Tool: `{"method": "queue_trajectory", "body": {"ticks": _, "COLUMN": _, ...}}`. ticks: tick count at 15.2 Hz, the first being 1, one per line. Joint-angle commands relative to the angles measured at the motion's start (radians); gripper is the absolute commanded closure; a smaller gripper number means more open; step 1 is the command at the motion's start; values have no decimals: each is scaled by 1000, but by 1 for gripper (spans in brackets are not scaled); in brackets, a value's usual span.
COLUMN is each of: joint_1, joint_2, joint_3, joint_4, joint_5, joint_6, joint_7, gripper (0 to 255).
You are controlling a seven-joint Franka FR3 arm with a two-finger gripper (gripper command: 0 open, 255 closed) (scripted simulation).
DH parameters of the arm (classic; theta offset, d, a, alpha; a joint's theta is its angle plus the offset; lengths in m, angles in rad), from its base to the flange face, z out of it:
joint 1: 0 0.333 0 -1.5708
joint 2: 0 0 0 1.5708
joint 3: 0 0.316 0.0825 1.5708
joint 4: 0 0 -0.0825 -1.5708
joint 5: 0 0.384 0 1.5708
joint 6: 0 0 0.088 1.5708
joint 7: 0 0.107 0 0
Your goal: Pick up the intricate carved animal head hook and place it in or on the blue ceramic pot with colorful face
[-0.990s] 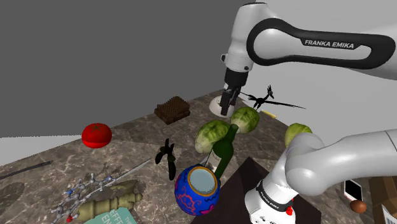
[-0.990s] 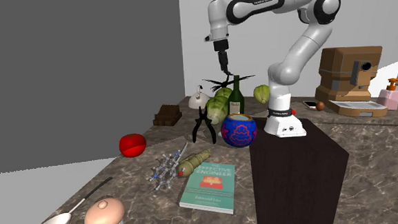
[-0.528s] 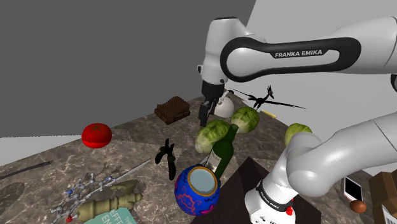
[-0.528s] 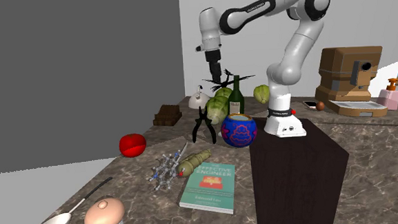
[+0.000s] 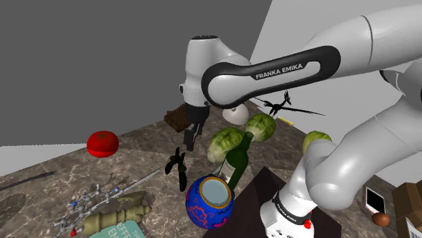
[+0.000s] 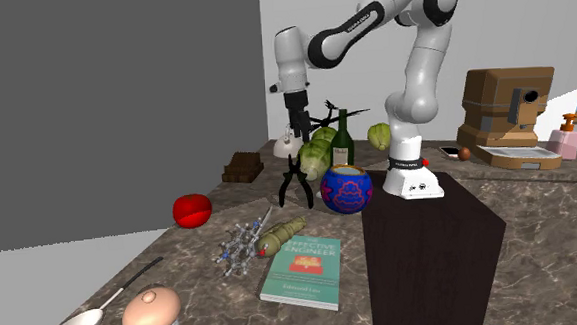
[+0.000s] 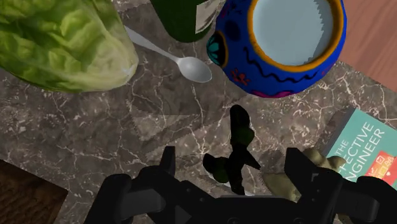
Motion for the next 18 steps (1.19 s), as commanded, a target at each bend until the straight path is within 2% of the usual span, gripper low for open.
{"method": "queue_trajectory", "body": {"ticks": 1, "joint_1": 17, "joint_2": 61, "joint_3": 22, "joint_4": 18, "joint_5": 1, "joint_6": 46, "joint_7": 4, "gripper": 0}}
{"method": "queue_trajectory", "body": {"ticks": 8, "joint_1": 73, "joint_2": 282, "joint_3": 91, "joint_4": 131, "joint_5": -31, "joint_6": 162, "joint_7": 32, "gripper": 0}}
{"method": "queue_trajectory", "body": {"ticks": 18, "joint_1": 182, "joint_2": 603, "joint_3": 149, "joint_4": 358, "joint_5": -143, "joint_6": 256, "joint_7": 90, "gripper": 0}}
